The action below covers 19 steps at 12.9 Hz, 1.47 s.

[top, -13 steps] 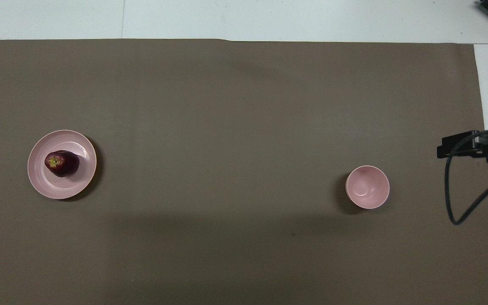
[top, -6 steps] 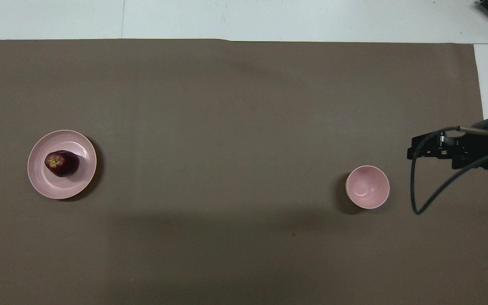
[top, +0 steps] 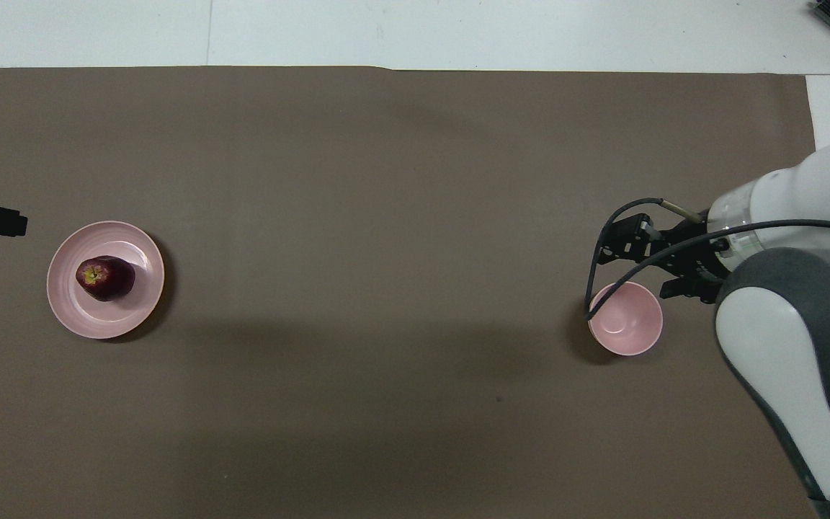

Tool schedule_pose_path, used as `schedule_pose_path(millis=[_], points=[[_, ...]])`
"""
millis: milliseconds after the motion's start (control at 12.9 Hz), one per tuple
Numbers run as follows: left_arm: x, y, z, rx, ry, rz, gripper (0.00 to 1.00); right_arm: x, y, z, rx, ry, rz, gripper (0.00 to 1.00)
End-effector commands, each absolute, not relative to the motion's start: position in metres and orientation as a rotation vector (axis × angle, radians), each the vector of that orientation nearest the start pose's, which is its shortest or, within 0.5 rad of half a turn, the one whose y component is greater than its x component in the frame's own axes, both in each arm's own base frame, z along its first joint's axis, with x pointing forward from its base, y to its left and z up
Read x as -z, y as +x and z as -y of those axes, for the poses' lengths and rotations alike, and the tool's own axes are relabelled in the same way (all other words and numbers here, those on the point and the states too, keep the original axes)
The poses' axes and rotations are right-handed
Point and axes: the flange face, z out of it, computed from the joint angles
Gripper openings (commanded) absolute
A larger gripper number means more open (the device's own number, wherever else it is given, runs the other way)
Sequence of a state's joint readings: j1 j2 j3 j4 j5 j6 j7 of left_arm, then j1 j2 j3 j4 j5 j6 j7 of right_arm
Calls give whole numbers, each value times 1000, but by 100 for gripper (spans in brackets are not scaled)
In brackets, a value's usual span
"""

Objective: Move apple from plate to bowl
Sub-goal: 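Lower the left gripper onto the apple while the right gripper advances, then close the left gripper on the apple while the right gripper opens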

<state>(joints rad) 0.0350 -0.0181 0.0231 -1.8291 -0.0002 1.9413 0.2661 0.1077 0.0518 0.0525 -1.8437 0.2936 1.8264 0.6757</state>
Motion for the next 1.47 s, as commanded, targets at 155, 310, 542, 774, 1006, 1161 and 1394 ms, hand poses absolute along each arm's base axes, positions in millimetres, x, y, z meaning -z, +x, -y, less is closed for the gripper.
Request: schedule_pose_path(millis=[155,310,542,774,1006,1161,1394], points=[[-467,558,-60,269,-3151,-361,100,-451,572,-166,-354,-2596,-1089,100],[-422,555,-61,234,-3155,-352,100,-431,579,-180,-404,-2552,-1158,100],[-371,541,-55,257,-3138,-364,100,-408,580,-204,-454,-2515,-1187,100],[-349,538,-54,223,-3142,-371,80,-390,573,-234,-480,-2547,-1159,100],[-332,541,-54,240,-3134,-370,45,-370,565,-260,-490,-2578,-1124,100],[-334,545,-54,251,-3129,-381,14,-369,565,-264,-492,-2581,-1119,100],[-350,549,-57,298,-3116,-386,0,-377,568,-273,-540,-2477,-1146,100]])
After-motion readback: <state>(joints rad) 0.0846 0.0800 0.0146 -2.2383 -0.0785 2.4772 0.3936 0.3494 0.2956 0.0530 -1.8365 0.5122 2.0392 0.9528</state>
